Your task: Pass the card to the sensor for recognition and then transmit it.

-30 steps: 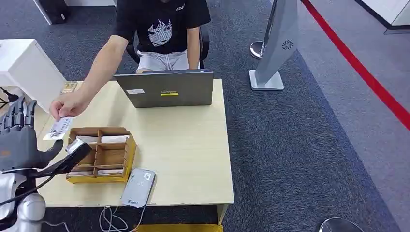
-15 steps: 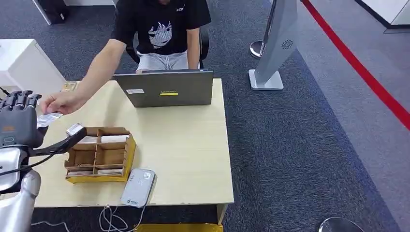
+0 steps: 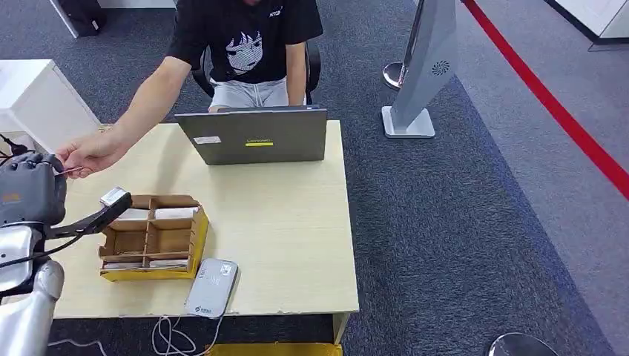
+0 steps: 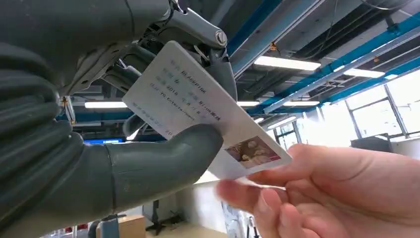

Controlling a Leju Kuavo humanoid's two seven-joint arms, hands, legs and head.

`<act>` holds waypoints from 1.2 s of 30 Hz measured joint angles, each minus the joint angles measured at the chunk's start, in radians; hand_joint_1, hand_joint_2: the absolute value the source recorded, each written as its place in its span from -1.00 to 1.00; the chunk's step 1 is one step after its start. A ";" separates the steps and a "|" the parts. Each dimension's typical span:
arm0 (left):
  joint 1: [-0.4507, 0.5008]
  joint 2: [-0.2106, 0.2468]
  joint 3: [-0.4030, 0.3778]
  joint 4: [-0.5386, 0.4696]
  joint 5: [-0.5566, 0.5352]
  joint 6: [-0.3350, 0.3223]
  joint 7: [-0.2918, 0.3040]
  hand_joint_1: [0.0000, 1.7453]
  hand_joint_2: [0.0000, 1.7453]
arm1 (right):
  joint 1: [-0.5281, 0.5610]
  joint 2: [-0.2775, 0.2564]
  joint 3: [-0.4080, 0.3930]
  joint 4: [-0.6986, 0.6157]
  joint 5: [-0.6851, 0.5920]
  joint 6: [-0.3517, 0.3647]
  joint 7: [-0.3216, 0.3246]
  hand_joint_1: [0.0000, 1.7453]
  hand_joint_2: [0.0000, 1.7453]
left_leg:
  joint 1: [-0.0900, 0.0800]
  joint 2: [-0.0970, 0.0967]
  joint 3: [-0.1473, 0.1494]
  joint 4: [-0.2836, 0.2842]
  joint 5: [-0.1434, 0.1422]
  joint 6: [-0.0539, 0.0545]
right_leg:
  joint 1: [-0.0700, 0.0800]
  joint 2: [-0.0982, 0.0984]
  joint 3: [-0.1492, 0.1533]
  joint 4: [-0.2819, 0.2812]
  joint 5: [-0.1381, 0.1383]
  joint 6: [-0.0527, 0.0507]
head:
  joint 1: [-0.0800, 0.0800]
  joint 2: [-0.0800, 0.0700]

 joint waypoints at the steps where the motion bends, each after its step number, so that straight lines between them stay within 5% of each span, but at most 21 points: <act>1: 0.000 0.000 0.000 0.000 0.000 0.000 0.000 1.00 1.00 | 0.000 0.000 0.000 0.000 0.000 0.000 0.000 -1.00 1.00 | 0.000 0.000 0.000 0.000 0.000 0.000 | 0.000 0.000 0.000 0.000 0.000 0.000 | 0.000 0.000; 16: 0.018 -0.034 0.002 -0.006 0.003 0.018 -0.044 1.00 1.00 | 0.000 0.001 -0.001 0.000 0.002 -0.008 0.002 -1.00 1.00 | 0.000 0.000 0.000 0.000 0.001 0.000 | 0.000 0.000 0.000 0.000 0.000 0.000 | 0.000 0.000; 22: 0.171 -0.194 0.023 -0.241 0.170 0.036 -0.243 1.00 1.00 | 0.000 0.008 -0.022 0.000 -0.010 -0.031 0.002 -1.00 1.00 | -0.001 0.000 -0.001 0.000 0.000 0.001 | -0.001 0.000 0.000 -0.001 0.000 0.001 | 0.000 0.000; 28: 0.405 -0.342 -0.064 -0.443 0.362 0.026 -0.375 1.00 1.00 | 0.002 0.017 -0.060 0.000 -0.035 -0.047 -0.008 -1.00 1.00 | -0.002 0.001 -0.002 0.000 -0.002 0.003 | -0.002 0.001 -0.001 -0.002 -0.001 0.002 | 0.000 0.000; 33: 0.544 -0.409 -0.145 -0.501 0.422 0.027 -0.410 1.00 1.00 | 0.002 0.023 -0.094 0.000 -0.047 -0.053 -0.015 -1.00 1.00 | -0.002 0.000 -0.002 0.000 -0.003 0.004 | -0.001 0.000 -0.001 -0.002 -0.002 0.003 | 0.000 0.000; 36: 0.580 -0.428 -0.156 -0.506 0.509 -0.037 -0.412 1.00 1.00 | 0.002 0.025 -0.115 0.000 -0.042 -0.059 -0.018 -1.00 1.00 | -0.002 0.000 -0.002 0.000 -0.002 0.004 | -0.001 0.000 -0.001 -0.002 -0.001 0.003 | -0.001 0.000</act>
